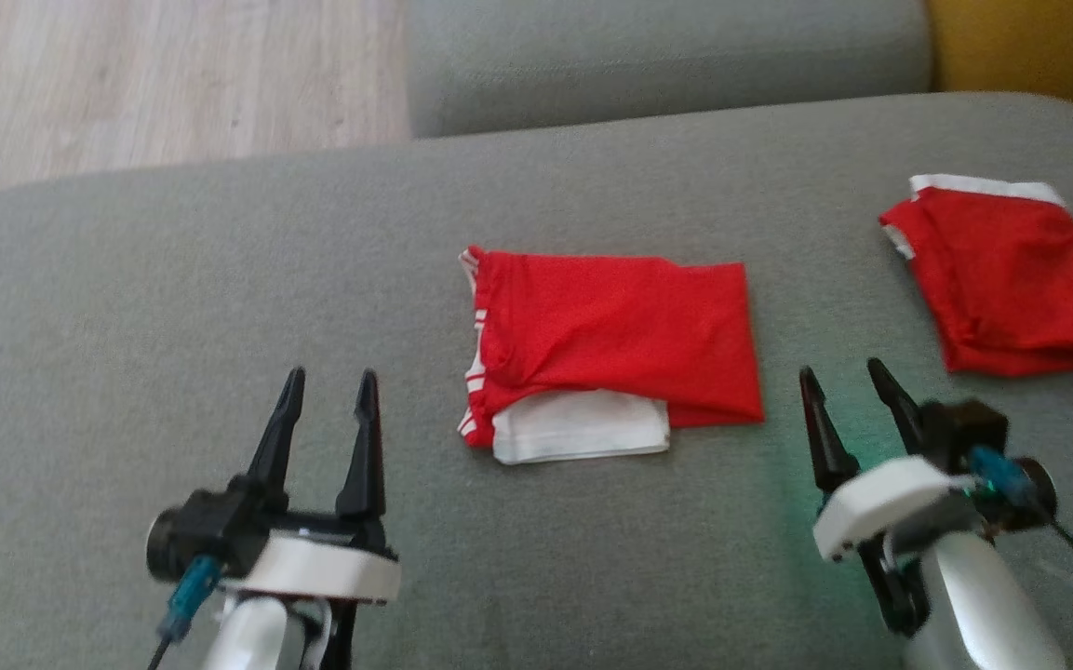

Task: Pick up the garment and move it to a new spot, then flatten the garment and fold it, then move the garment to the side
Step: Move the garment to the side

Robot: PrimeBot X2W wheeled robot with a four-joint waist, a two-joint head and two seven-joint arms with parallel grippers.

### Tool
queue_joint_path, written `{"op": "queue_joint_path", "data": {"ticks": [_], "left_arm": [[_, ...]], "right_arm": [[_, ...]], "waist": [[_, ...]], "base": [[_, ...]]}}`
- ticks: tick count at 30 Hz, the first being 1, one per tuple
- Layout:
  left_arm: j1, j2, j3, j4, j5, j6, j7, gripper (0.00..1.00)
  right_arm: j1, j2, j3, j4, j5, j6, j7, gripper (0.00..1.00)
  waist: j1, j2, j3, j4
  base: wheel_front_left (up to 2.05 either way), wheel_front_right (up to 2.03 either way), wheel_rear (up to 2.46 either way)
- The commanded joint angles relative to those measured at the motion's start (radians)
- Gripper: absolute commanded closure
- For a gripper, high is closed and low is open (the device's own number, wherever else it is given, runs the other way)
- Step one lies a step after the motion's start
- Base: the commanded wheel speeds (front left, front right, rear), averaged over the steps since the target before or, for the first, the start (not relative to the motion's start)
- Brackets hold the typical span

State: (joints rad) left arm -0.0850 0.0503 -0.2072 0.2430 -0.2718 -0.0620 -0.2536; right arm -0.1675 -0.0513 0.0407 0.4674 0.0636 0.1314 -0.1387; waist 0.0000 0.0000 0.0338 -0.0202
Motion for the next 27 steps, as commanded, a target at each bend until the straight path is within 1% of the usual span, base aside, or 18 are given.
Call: {"op": "queue_joint_path", "data": {"ticks": [1, 3, 9, 13, 14, 15, 16, 18, 19, 20, 21, 27], "left_arm": [[-0.075, 0.0, 0.013, -0.033, 0.006, -0.003, -0.008, 0.0], [-0.093, 0.0, 0.002, -0.031, 0.005, -0.004, -0.008, 0.0], [-0.134, 0.0, -0.04, -0.017, 0.003, -0.006, -0.008, 0.0], [-0.147, 0.0, -0.062, -0.001, -0.005, -0.005, -0.008, 0.0], [-0.147, 0.0, -0.062, -0.001, -0.005, -0.005, -0.008, 0.0], [-0.15, 0.0, -0.064, 0.001, -0.006, -0.004, -0.008, 0.0], [-0.154, 0.0, -0.066, 0.003, -0.007, -0.005, -0.008, 0.0], [-0.158, 0.0, -0.066, 0.006, -0.006, -0.005, -0.008, 0.0], [-0.161, 0.0, -0.066, 0.006, -0.005, -0.005, -0.008, 0.0], [-0.165, 0.0, -0.065, 0.007, -0.005, -0.004, -0.008, 0.0], [-0.167, 0.0, -0.064, 0.006, -0.005, -0.002, -0.008, 0.0], [-0.174, 0.0, -0.057, 0.009, 0.006, -0.005, -0.008, 0.0]], "right_arm": [[-0.085, 0.001, 0.036, 0.002, 0.011, -0.001, 0.021, 0.0], [-0.118, 0.001, 0.048, 0.047, 0.018, -0.001, 0.058, 0.0], [-0.226, 0.001, 0.058, 0.199, 0.125, -0.001, 0.1, 0.0], [-0.3, 0.001, 0.044, 0.33, 0.229, -0.001, 0.124, 0.0], [-0.3, 0.001, 0.044, 0.33, 0.229, -0.001, 0.124, 0.0], [-0.316, 0.001, 0.052, 0.36, 0.247, -0.001, 0.125, 0.0], [-0.345, 0.001, 0.074, 0.419, 0.246, -0.001, 0.118, 0.0], [-0.366, 0.001, 0.104, 0.466, 0.236, -0.001, 0.107, 0.0], [-0.375, 0.001, 0.119, 0.483, 0.232, -0.001, 0.099, 0.25], [-0.383, 0.001, 0.133, 0.498, 0.227, -0.001, 0.088, 0.7], [-0.39, 0.001, 0.147, 0.509, 0.216, -0.001, 0.073, 1.0], [-0.437, 0.001, 0.177, 0.554, 0.125, -0.001, -0.025, 1.0]], "waist": [[0.0, 0.0, 0.043, 0.034], [0.0, 0.0, 0.067, 0.052], [0.0, 0.0, 0.113, 0.108], [0.0, 0.0, 0.13, 0.139], [0.0, 0.0, 0.13, 0.139], [0.0, 0.0, 0.132, 0.143], [0.0, 0.0, 0.135, 0.149], [0.0, 0.0, 0.138, 0.153], [0.0, 0.0, 0.138, 0.153], [0.0, 0.0, 0.138, 0.152], [0.0, 0.0, 0.136, 0.149], [0.0, 0.0, 0.115, 0.108]], "base": [[0.0, 0.0, 0.0], [0.0, 0.0, 0.0], [0.0, 0.0, 0.0], [0.0, 0.0, 0.0], [0.0, 0.0, 0.0], [0.0, 0.0, 0.0], [0.0, 0.0, 0.0], [0.0, 0.0, 0.0], [0.0, 0.0, 0.0], [0.0, 0.0, 0.0], [0.0, 0.0, 0.0], [0.0, 0.0, 0.0]]}}
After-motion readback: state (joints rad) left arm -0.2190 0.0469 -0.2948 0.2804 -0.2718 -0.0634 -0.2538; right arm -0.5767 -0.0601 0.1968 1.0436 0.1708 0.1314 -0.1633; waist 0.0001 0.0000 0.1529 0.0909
